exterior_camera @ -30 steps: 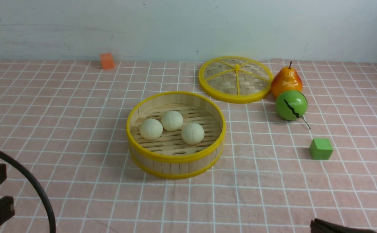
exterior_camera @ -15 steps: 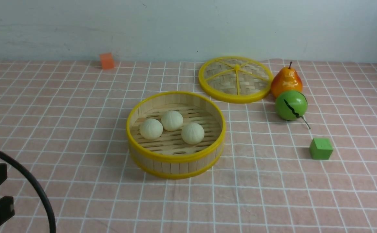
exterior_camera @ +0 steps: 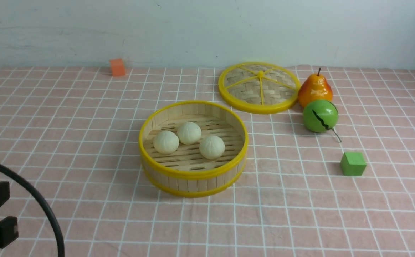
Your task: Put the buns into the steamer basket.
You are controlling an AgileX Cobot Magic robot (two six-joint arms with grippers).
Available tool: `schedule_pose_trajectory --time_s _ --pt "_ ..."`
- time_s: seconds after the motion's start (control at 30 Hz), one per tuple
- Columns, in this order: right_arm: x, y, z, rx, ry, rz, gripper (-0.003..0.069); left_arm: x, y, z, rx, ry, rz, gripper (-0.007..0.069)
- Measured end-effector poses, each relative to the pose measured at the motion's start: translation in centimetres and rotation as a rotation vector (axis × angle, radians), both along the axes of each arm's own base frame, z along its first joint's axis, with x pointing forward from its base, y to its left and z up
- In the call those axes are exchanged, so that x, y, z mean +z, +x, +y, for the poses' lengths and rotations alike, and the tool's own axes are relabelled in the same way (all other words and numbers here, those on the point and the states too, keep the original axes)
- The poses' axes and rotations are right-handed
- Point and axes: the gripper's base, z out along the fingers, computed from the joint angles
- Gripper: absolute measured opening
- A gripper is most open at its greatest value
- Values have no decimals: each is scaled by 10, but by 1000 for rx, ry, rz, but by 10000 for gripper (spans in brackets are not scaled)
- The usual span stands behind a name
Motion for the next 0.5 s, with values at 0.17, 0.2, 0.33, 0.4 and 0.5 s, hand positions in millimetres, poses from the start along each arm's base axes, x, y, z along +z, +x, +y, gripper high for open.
schedule_pose_trajectory --time_s 0.17,0.2,0.33,0.4,0.5 --pt "0 0 0 -10 3 3 -4 0 0 0 0 1 2 70" --pt "0 0 0 -10 2 2 -2 0 0 0 0 1 2 71" --pt "0 0 0 -10 2 2 -2 0 0 0 0 1 2 74" --pt "0 0 0 -10 2 2 -2 0 0 0 0 1 2 77" --pt "0 0 0 -10 2 2 -1 0 0 0 0 1 2 83"
